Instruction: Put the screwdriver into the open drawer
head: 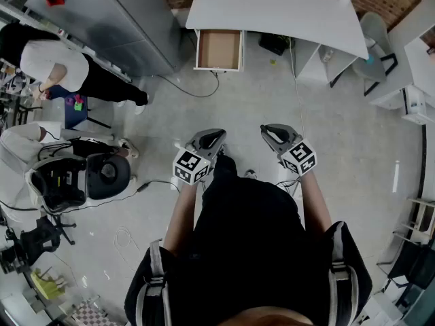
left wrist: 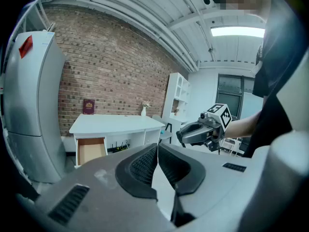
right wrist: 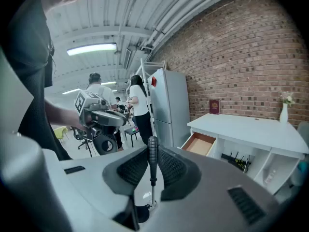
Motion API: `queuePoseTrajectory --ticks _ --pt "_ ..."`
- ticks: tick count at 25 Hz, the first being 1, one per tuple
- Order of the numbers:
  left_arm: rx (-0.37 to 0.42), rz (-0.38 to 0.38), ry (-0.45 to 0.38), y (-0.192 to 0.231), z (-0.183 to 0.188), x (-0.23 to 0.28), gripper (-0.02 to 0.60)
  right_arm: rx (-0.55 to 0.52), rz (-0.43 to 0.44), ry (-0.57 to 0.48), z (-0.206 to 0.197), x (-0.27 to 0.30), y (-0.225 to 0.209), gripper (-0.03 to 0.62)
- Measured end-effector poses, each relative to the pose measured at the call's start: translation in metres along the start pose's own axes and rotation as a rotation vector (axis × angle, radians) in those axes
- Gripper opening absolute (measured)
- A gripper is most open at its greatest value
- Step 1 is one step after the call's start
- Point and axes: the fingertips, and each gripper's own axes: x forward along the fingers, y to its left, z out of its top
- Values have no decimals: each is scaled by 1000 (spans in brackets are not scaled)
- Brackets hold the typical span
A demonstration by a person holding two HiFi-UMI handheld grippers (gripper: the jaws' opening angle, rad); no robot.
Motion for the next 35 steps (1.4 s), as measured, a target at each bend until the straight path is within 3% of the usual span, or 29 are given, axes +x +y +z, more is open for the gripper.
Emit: queuePoseTrajectory --ticks 15,35 --pt "-2 -32 12 60 21 30 17 49 -3 1 23 45 -44 123" --pt "4 -66 4 200 39 18 17 32 -52 24 76 169 -75 123"
